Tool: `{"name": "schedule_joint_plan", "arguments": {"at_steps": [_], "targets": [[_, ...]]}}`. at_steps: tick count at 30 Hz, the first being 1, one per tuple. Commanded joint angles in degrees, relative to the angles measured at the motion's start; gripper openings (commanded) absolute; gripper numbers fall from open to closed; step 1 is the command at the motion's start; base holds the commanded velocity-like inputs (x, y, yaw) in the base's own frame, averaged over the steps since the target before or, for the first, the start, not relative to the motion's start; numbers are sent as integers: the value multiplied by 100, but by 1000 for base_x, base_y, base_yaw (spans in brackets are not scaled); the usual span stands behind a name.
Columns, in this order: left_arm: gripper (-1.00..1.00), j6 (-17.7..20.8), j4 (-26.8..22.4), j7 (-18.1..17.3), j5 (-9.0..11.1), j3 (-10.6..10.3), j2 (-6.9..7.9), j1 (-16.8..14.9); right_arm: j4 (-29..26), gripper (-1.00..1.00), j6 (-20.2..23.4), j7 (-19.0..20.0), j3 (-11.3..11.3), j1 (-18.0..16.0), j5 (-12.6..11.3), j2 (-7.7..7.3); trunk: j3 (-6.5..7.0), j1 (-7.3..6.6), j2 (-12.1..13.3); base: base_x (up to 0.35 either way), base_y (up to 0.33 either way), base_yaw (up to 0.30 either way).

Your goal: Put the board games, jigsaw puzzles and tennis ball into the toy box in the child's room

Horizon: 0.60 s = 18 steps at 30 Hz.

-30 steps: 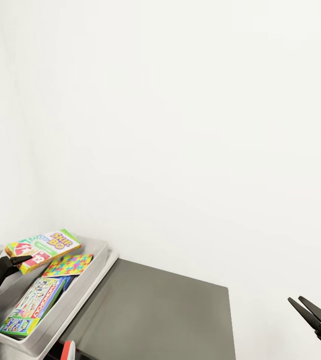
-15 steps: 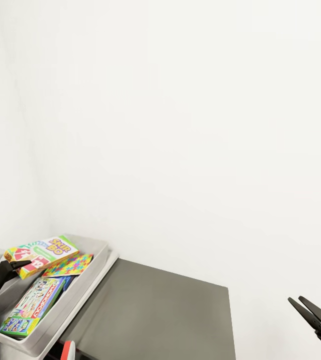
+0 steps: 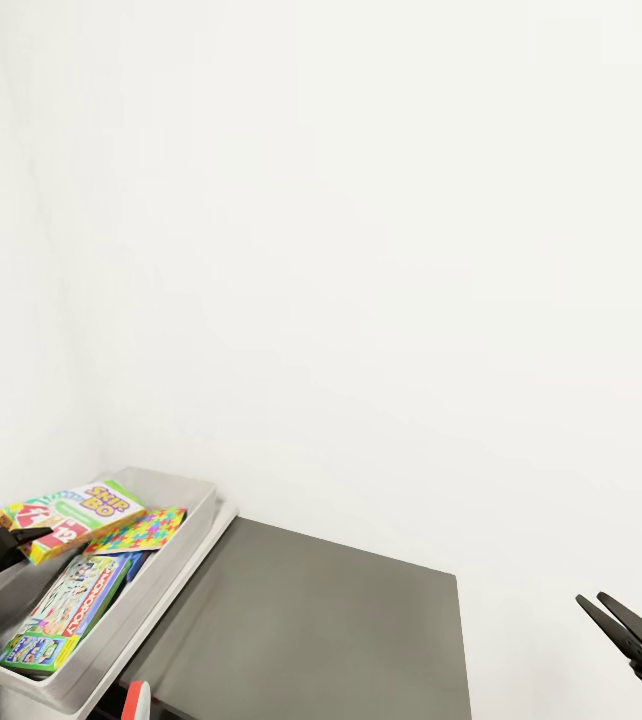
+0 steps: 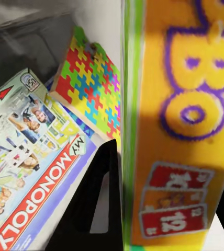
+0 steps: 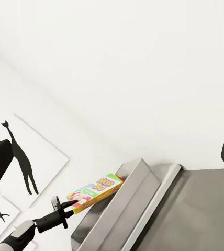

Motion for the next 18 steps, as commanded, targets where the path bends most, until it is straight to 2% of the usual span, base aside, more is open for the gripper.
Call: {"name": "schedule_joint_plan", "arguments": {"at_steps": [1,18], "targets": [[-100,29,0,-16,-30,26,-23,-9,-3,100,39,-8,1,0,-31,-2,-7,1,-6,0,0,0],[-100,20,1,322,-14,33,-194,-10,-3,100,38,-10,1,0,-30,7,-7,1,-6,0,0,0]]}}
